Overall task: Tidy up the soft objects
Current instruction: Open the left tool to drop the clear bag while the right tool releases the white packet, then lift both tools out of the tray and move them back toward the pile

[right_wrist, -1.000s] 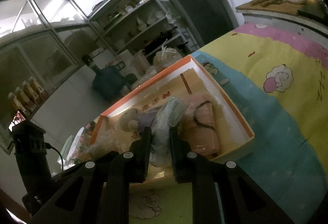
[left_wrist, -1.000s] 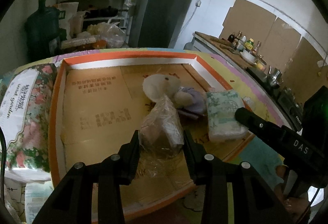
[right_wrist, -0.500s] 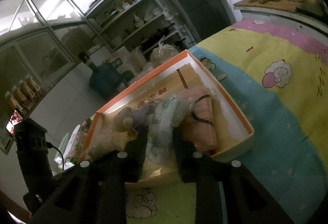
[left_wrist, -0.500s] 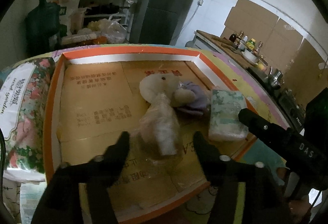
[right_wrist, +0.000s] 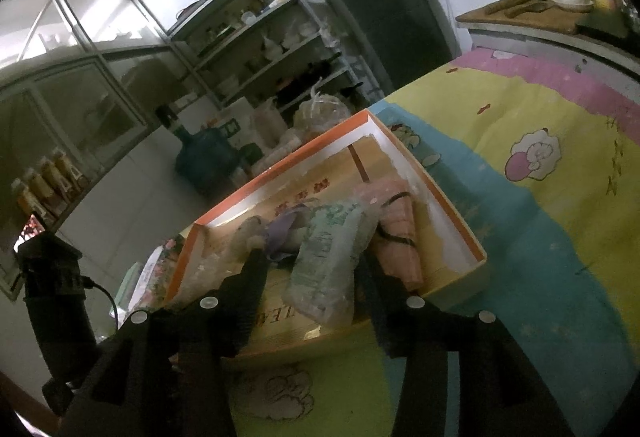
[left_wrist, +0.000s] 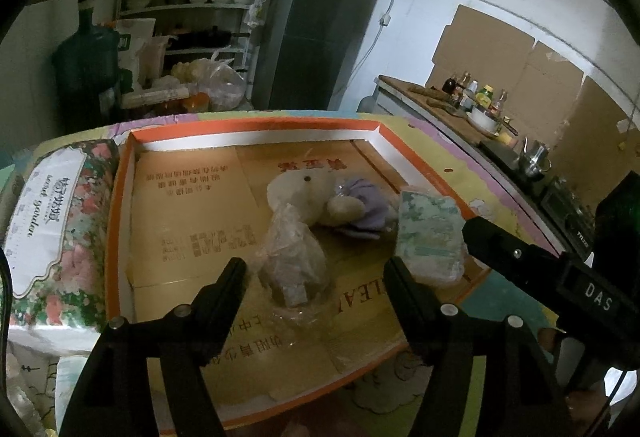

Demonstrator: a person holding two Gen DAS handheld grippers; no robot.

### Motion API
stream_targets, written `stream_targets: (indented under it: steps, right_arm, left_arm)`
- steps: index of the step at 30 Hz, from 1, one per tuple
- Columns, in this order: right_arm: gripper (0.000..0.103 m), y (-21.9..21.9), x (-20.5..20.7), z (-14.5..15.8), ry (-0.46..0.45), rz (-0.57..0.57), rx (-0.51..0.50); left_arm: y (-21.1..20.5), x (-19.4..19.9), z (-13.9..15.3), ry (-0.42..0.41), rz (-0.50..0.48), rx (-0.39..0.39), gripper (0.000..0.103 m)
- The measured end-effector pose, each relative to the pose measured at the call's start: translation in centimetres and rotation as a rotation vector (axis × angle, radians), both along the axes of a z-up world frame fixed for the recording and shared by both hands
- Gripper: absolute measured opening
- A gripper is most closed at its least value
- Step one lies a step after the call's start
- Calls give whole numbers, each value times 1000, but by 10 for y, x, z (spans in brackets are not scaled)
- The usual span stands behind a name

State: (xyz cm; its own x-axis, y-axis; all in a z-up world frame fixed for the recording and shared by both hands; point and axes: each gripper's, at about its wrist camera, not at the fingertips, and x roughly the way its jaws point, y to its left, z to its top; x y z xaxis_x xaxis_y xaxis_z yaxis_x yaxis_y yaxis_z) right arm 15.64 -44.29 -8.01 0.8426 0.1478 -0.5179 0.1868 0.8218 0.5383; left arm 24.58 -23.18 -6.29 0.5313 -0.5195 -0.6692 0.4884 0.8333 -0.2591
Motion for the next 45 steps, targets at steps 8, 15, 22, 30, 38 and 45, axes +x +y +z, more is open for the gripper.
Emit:
stream_targets:
  steps: [8, 15, 22, 30, 38, 45]
  right_arm:
    - [50, 4, -7, 8, -10, 0, -10]
    - [50, 11, -18, 19, -30, -1, -21]
    - [59, 23, -30, 29, -52, 8, -38]
    - [59, 38, -43, 39, -75, 24, -50]
    - [65, 58, -52, 48, -91, 47, -67]
    - [67, 77, -56, 56, -114, 67, -75]
  left_arm:
    - [5, -10, 8, -17, 3, -12, 70]
    - [14, -24, 20, -60, 23, -19, 71]
    - [28, -38, 32, -100, 54, -28, 77]
    - [44, -54, 43, -132, 83, -33, 77]
    - [65, -70, 53, -169, 118, -42, 77]
    - [90, -85, 61, -198, 165, -45, 77]
